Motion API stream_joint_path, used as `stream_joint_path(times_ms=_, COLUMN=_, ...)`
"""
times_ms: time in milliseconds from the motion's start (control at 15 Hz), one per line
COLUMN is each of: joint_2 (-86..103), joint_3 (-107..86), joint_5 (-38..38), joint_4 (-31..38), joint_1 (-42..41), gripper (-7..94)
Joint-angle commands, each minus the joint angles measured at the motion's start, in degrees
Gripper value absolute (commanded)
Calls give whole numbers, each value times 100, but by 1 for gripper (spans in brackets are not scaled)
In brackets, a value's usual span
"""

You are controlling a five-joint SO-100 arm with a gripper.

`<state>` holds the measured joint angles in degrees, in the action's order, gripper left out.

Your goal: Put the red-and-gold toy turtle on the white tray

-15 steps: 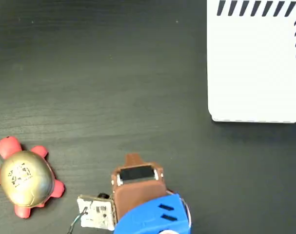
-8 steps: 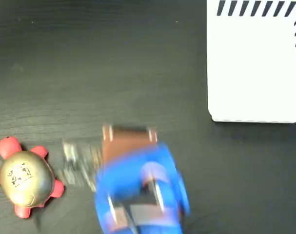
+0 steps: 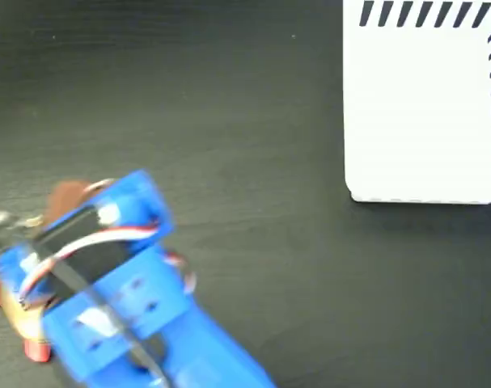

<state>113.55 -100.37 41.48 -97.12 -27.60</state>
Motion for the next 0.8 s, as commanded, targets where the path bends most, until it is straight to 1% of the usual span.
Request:
stream_joint_path(times_ms=0, joint_2=105, joint_3=404, joint_5=554, joint_4=0, joint_1=-817, gripper=0)
stream_joint_path(times_ms=133, joint_2=-167, joint_3=501, joint_5=826, joint_4=132, joint_1=-1283, gripper=0)
stream_joint_path(times_ms=267, joint_2=-967, joint_3=773, joint_5=914, joint_4=35, joint_1=-1345, gripper=0)
stream_joint_path(times_ms=467, joint_2=-1143, joint_3=888, joint_5=1081, joint_4=53, joint_1=-1600, gripper=0)
stream_joint_path(times_ms=733, joint_2=-1160, joint_3=1037, joint_5=2329, joint_4=-35, joint_1=-1969, gripper=0)
